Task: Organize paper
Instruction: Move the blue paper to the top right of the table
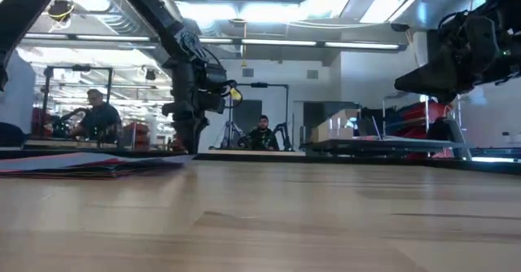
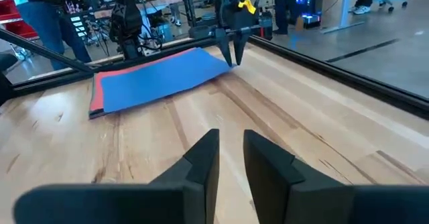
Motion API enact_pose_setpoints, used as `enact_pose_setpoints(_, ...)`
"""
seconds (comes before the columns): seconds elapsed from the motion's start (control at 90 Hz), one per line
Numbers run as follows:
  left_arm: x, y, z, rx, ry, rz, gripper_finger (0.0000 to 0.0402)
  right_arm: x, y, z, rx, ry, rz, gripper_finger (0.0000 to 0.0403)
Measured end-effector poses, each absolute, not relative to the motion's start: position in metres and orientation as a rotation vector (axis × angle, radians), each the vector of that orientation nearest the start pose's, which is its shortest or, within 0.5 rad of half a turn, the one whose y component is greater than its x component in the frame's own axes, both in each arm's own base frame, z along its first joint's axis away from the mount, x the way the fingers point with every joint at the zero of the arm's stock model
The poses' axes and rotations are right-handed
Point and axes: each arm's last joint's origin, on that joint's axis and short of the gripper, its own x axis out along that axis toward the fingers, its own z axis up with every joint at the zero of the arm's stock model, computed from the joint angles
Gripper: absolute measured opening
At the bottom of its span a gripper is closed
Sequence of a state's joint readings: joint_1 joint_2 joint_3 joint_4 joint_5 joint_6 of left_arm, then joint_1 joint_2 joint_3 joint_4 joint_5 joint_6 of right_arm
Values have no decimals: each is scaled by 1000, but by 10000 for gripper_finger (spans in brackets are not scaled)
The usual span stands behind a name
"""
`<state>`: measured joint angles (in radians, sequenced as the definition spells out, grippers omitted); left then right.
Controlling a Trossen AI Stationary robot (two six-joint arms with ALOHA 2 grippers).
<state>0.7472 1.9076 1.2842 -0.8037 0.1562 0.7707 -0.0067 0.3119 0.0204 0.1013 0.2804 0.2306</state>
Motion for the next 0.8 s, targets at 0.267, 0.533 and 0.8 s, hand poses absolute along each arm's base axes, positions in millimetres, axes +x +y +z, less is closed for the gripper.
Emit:
enact_pose_setpoints(0.267,261,242,158,0,1377,-27,75,114,-9,153,202,157,-306,58)
enact_pose_setpoints(0.533,264,236,158,55,1386,-93,73,114,-9,153,201,164,-306,58)
enact_pose_setpoints(0.8,276,225,158,129,1372,-152,11,114,-9,151,198,182,-309,58)
